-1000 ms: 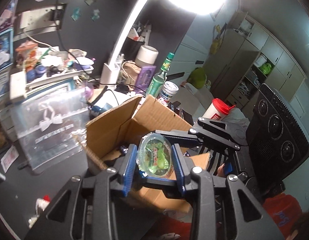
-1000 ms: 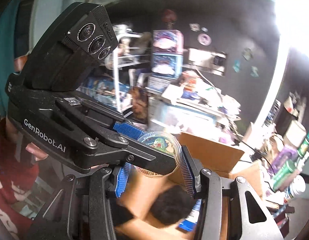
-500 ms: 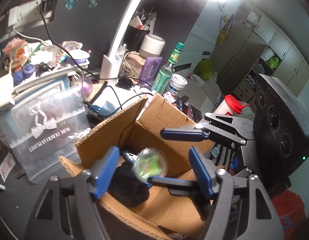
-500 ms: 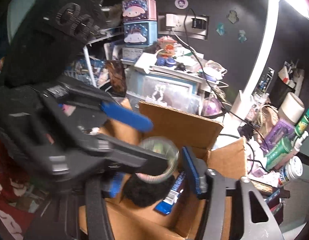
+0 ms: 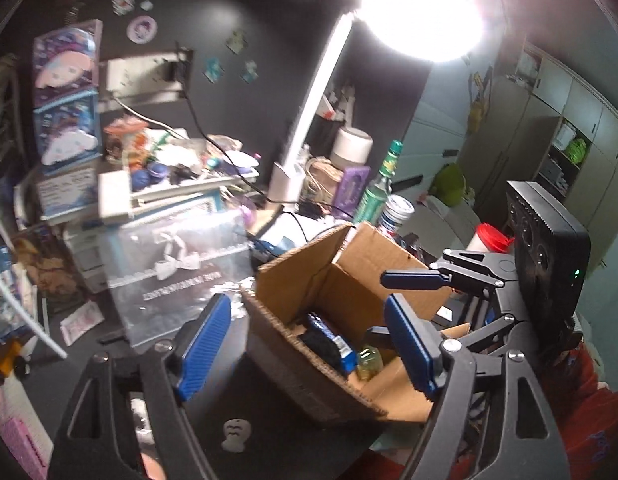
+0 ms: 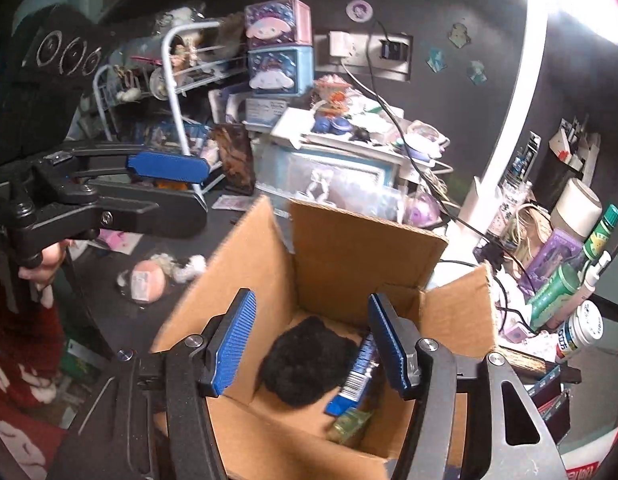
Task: Organize objects
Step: 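Return the right gripper and grasp the grey plush ghost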
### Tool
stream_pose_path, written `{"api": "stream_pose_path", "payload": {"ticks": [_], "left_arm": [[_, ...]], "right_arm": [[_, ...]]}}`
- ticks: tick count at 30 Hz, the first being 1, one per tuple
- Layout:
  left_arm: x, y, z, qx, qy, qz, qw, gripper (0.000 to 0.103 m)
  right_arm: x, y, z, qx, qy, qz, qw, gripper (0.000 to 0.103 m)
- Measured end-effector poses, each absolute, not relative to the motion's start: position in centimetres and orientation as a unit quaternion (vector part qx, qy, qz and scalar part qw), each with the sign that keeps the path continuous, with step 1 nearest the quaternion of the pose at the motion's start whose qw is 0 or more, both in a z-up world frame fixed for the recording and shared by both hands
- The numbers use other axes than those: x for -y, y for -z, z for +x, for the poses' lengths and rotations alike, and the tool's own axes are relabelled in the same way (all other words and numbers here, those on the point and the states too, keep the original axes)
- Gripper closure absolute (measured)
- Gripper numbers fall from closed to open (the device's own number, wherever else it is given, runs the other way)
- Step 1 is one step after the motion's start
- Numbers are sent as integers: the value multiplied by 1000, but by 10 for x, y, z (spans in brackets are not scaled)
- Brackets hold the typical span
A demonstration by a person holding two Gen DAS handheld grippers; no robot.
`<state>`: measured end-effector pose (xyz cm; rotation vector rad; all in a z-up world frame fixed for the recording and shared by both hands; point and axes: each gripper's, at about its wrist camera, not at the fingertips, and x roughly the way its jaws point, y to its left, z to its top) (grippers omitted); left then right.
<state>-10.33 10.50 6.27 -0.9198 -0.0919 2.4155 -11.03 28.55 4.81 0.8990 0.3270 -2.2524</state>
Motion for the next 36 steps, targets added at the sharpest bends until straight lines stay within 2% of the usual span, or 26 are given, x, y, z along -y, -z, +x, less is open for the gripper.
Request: {"api": "stream_pose_path", "payload": {"ticks": [2, 9, 17, 26, 30, 36], "left_arm": [[-91, -65, -91, 37, -908, -325, 261, 19], [-35, -49, -43, 57, -937, -279, 200, 18], [21, 6, -12, 89, -942, -289, 144, 18], [53, 67, -10, 127, -927, -329, 126, 18], [57, 84, -16, 131, -919, -348, 130, 18], [55, 92, -24, 128, -914, -358, 143, 18]], "right_arm": [[-277, -53, -98, -122, 865, 331, 357, 48], [-226, -55, -40, -104, 849, 276, 439, 48], [-170, 0, -8, -75, 832, 291, 467, 48], [-154, 78, -34, -36, 867, 360, 343, 48], [-159, 101, -49, -51, 889, 370, 267, 48], [-159, 120, -63, -50, 886, 392, 242, 48]]}}
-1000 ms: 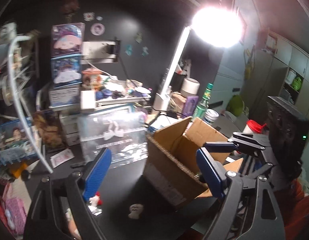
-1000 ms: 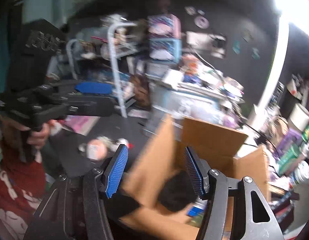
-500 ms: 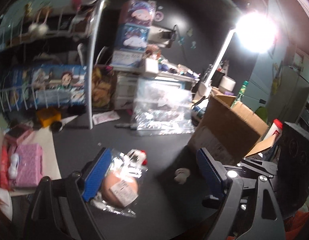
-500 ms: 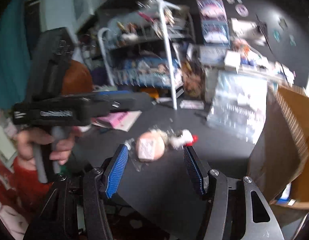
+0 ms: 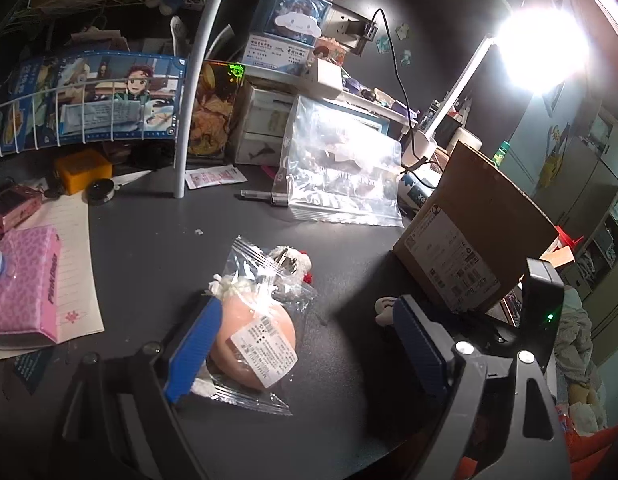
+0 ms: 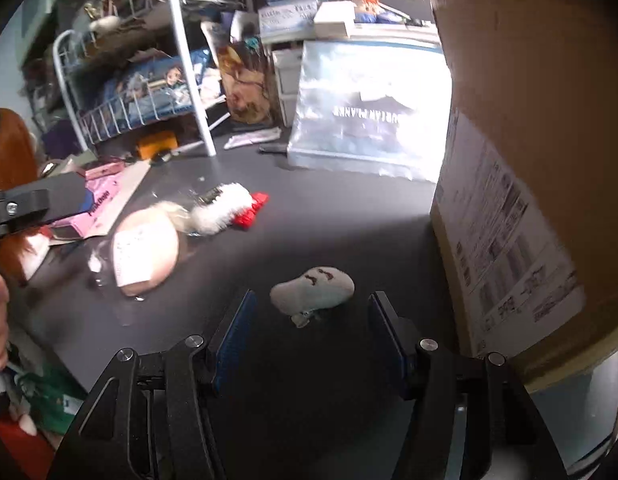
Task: Organize objects
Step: 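Return the right gripper and grasp the grey plush ghost, then drop the grey plush ghost into the box with the right gripper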
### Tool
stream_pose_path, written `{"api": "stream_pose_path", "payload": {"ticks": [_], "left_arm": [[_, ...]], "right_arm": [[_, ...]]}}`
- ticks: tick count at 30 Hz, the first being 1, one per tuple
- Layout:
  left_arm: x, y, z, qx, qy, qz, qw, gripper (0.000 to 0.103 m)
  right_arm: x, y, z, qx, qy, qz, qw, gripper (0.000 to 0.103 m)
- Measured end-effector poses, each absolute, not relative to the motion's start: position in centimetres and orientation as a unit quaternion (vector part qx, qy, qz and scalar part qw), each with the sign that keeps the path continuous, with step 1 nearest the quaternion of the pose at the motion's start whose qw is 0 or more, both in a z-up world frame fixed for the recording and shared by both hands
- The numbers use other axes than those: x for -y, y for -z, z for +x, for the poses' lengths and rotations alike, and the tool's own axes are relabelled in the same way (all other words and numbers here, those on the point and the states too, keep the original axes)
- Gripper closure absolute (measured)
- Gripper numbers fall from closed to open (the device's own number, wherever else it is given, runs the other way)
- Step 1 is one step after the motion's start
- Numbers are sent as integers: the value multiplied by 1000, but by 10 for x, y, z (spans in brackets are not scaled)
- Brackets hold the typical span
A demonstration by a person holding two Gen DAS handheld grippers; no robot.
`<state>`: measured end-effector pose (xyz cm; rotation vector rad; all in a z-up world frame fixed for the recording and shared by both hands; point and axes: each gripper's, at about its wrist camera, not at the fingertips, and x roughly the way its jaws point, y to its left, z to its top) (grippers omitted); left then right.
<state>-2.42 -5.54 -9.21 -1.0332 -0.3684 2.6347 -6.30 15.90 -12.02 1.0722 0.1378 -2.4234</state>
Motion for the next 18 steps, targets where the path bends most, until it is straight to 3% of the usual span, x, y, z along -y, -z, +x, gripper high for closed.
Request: {"api": "stream_pose_path", "payload": {"ticks": [5, 8, 18], "left_arm": [[57, 96, -29, 127, -912, -362, 147, 18], [61, 97, -29, 129, -912, -362, 143, 18], [75, 92, -19, 124, -911, -369, 136, 18]], "right_arm": [[-151, 124, -66, -71, 887, 393, 234, 50], [-146, 125, -67, -81, 888, 390, 231, 62], [-125, 107, -49, -84, 883, 359, 290, 66]]}}
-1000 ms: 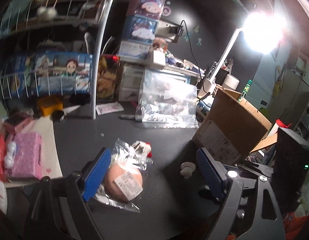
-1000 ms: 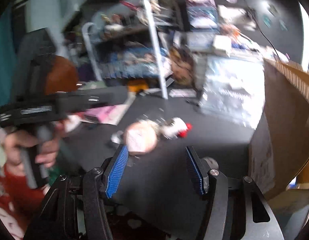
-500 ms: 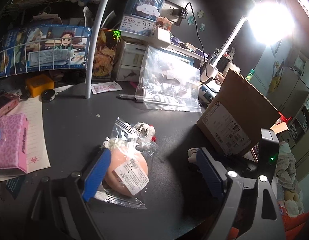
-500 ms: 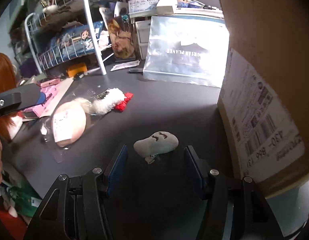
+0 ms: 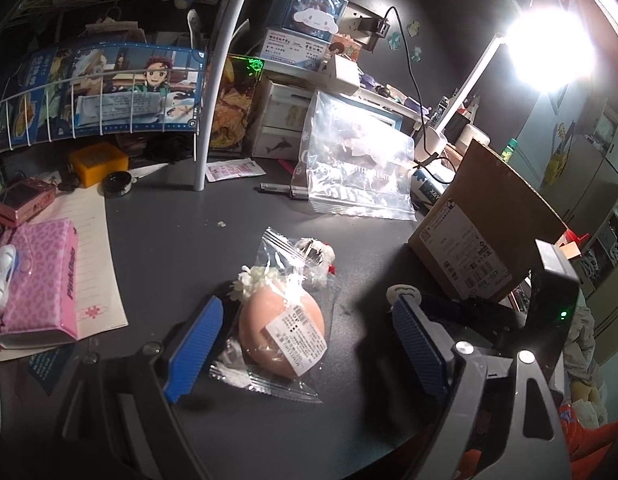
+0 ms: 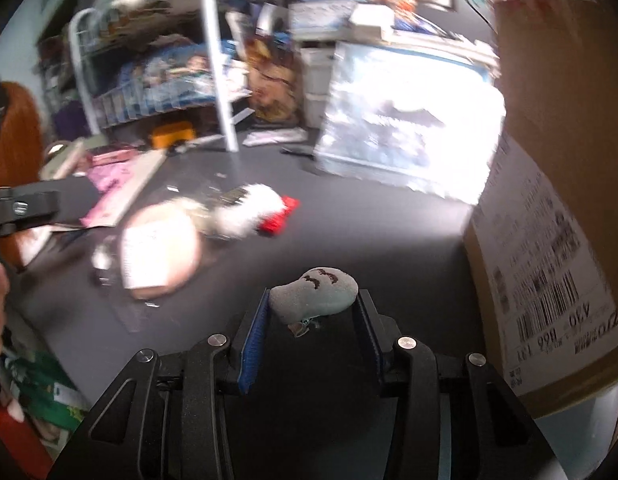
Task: Organize objects
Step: 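Drop the grey plush ghost into the box with the right gripper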
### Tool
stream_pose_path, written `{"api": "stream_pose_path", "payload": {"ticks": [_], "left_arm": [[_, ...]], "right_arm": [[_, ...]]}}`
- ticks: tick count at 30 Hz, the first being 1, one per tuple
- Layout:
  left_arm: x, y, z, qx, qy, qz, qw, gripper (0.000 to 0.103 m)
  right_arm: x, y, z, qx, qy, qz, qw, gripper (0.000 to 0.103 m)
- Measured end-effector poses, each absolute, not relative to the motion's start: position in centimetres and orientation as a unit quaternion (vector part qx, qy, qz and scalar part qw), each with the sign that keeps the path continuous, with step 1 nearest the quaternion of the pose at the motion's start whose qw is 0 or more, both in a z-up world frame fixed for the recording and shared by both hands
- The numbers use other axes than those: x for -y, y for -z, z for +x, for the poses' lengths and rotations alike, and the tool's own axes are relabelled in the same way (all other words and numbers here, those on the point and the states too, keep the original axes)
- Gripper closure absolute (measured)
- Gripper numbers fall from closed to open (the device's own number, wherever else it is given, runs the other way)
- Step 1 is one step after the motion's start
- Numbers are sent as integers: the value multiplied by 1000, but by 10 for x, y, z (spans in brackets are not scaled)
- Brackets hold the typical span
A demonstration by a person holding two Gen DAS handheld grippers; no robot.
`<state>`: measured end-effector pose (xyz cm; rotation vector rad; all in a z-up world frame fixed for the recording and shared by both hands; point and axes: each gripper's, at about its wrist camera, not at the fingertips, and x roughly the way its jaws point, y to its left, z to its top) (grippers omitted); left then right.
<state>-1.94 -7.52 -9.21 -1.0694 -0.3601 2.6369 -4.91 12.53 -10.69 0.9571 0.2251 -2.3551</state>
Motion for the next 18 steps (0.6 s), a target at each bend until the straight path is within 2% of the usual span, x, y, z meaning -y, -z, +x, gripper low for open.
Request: {"api": "stream_pose_path", "payload": {"ticks": [4, 12, 13, 15, 18], "left_arm": [[71, 76, -13, 115, -911, -369, 140, 18], [42, 37, -1, 102, -917, -340, 182, 20], [38, 32, -2, 102, -917, -336, 190, 22], [28, 20, -5, 104, -915, -331, 208, 35], [6, 1, -13, 101, -909, -328, 236, 49]], "right_arm": [[-115, 81, -35, -77, 869, 328, 362, 66], [-106, 31, -7, -128, 852, 245, 445, 66], [-110, 25, -6, -128, 849, 240, 452, 66], [-122, 11, -6, -126, 847, 229, 463, 66], [-146, -9, -10, -129, 855, 210, 456, 66]]}}
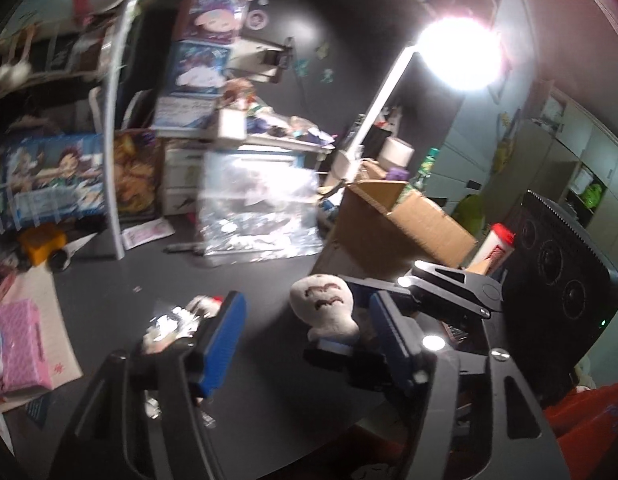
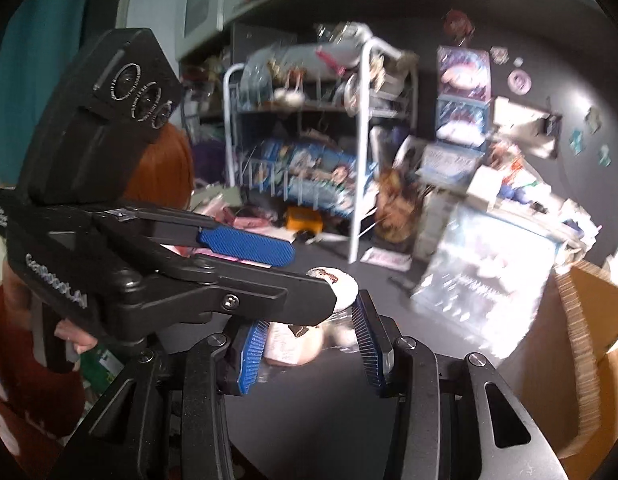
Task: Organize objects
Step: 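Drop the grey plush ghost into the box with the right gripper, then move the right gripper back to the wrapped pink bun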
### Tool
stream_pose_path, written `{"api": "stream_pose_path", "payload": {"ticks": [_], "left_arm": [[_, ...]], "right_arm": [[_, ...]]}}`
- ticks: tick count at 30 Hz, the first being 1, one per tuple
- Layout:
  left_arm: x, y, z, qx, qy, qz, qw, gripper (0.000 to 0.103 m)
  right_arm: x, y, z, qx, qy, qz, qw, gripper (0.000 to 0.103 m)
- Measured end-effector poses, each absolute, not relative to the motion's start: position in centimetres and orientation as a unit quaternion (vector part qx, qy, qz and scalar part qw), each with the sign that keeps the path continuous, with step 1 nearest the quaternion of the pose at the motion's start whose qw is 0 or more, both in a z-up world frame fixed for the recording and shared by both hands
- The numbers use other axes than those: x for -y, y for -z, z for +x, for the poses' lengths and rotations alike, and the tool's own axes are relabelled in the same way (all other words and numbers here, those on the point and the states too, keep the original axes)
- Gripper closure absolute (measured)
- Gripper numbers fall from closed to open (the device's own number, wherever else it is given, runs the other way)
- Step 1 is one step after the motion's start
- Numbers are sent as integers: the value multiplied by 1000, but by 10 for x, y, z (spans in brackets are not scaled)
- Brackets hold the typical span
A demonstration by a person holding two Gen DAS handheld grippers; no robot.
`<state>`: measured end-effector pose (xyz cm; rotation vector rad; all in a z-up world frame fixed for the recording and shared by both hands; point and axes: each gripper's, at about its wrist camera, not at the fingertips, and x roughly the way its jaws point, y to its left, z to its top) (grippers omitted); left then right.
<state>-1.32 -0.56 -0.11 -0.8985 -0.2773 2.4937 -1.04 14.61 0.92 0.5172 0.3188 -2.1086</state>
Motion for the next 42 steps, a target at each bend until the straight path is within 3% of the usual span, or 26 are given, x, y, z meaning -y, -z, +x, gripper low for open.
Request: {"api": "stream_pose_path", "payload": {"ticks": [14, 27, 28, 30, 32, 42], "left_arm": [[-131, -42, -102, 75, -860, -380, 333, 72], [-184, -22, -169, 72, -817, -451, 352, 73], [-184, -22, -169, 69, -818, -451, 350, 72], [-185, -23, -168, 63, -823, -448, 344, 48], [-183, -28, -164, 55, -832, -436, 338, 36], [-150, -51, -143, 54, -864, -395, 309, 31]], "right_arm": [[-262, -49, -66, -127, 886, 213, 393, 66], [-297, -41, -131, -131, 869, 323, 351, 63], [-297, -41, -133, -132, 868, 329, 347, 63], [-296, -41, -135, -135, 870, 332, 338, 55], [-298, -42, -135, -139, 875, 329, 328, 49], [-294, -45, -123, -134, 875, 326, 331, 49]]}}
